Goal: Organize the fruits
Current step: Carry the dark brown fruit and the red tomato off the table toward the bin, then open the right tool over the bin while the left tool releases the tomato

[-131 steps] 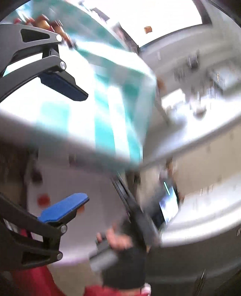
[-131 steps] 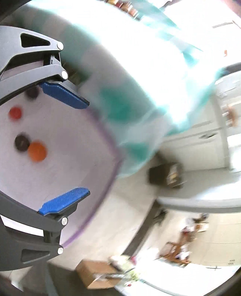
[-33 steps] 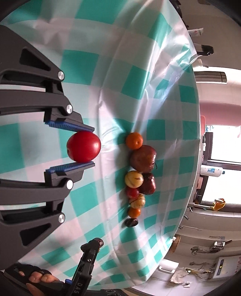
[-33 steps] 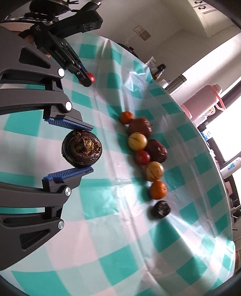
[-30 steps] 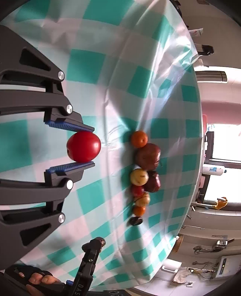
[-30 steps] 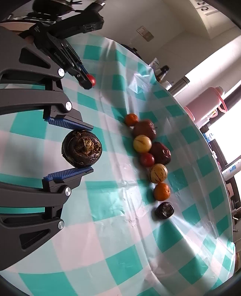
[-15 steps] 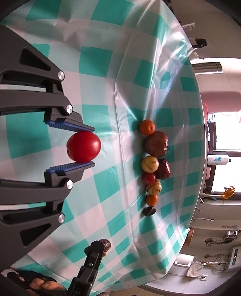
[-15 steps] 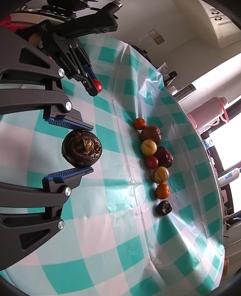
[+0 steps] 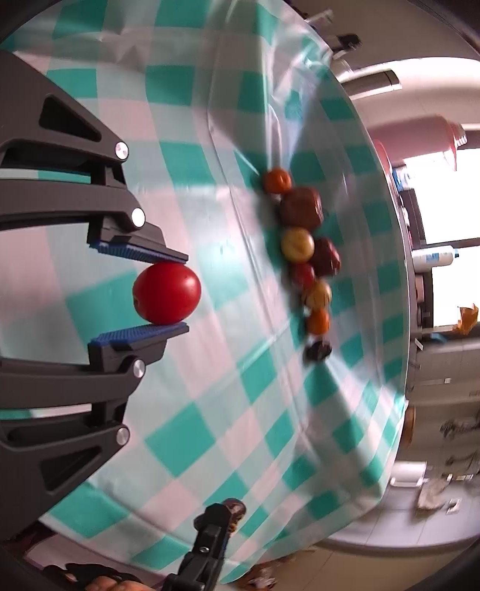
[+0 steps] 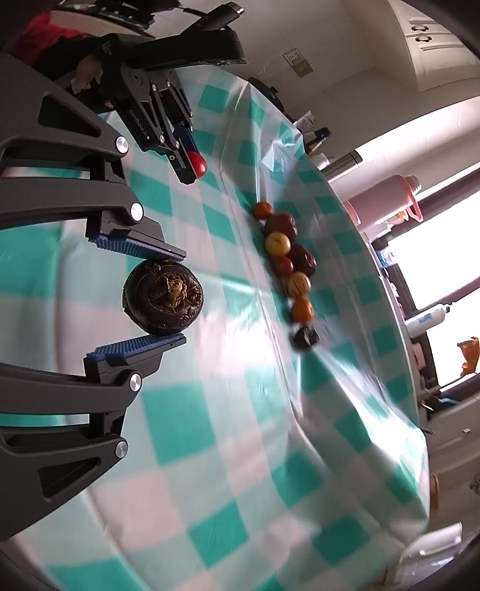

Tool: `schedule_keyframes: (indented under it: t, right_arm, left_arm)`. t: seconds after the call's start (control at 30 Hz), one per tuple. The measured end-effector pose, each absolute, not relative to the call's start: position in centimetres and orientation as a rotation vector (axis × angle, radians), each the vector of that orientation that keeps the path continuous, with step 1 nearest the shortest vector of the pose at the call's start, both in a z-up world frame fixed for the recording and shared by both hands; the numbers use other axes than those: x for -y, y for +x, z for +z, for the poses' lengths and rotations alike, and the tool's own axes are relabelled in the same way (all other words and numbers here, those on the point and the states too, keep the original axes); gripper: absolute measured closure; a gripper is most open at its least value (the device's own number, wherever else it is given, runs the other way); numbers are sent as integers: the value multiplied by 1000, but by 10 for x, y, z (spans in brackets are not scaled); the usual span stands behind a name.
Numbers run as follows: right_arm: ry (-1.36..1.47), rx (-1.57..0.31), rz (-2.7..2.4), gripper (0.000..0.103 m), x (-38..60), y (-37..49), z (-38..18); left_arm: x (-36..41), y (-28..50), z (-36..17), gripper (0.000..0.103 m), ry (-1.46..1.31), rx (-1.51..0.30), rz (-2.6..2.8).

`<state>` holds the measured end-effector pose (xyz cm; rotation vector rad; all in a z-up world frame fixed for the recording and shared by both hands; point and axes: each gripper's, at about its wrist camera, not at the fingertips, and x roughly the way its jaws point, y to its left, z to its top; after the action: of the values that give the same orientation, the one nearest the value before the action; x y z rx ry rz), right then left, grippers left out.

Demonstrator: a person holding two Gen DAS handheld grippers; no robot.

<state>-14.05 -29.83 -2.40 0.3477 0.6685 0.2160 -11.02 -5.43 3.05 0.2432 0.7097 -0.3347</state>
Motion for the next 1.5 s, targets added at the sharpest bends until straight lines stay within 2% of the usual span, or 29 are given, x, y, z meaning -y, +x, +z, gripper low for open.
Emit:
schedule_keyframes:
  t: [0.5,0.9,1.13,1.5]
  right_arm:
    - [337,-607,36,63,383,-223,-31]
    - [412,-631,-221,63,465,-291,-63]
    - [464,-801,-421,63,508,-310,-115]
    - [256,-1154,-579,63,529,-270,-194]
  left_arm:
    - [144,-173,35,71,311,-698,-646]
    - [243,-251,24,71,519,-658,-958]
    - [311,-290,-29,71,700,-740,-1130]
    - [379,-310,-134,71,938,-937,-1191]
